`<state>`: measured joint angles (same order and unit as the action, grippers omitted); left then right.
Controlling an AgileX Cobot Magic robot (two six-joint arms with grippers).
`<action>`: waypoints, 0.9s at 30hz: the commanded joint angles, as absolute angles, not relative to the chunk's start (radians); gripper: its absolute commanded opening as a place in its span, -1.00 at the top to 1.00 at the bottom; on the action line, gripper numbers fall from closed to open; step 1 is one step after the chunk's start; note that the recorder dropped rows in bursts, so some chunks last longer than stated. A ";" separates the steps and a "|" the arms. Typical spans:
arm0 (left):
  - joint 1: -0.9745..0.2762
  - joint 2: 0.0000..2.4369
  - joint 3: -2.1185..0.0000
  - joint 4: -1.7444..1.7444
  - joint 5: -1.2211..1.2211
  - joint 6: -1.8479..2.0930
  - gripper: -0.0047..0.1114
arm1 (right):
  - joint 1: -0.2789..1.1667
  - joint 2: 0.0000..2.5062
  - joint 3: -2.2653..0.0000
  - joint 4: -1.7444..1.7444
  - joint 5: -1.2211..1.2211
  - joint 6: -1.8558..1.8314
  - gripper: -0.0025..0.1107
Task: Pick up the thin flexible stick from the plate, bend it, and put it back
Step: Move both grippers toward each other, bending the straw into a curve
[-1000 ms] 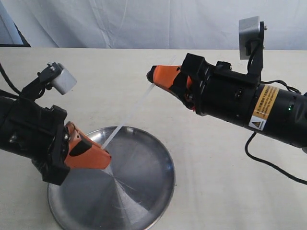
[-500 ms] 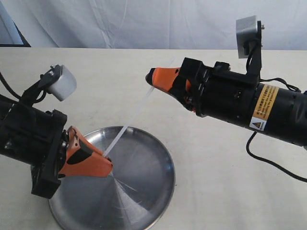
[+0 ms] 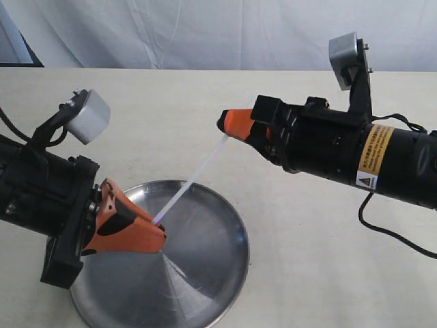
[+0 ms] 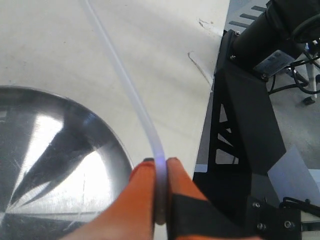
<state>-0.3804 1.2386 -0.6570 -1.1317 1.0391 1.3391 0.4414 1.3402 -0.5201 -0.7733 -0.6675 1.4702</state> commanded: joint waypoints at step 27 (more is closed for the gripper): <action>-0.382 1.234 -0.694 -1.329 0.870 1.370 0.92 | 0.449 1.343 -0.516 -1.024 -0.712 1.511 0.97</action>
<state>-0.3792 1.2364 -0.6742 -1.2005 1.0011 1.3685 0.4300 1.3431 -0.5223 -0.9141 -0.5693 1.5015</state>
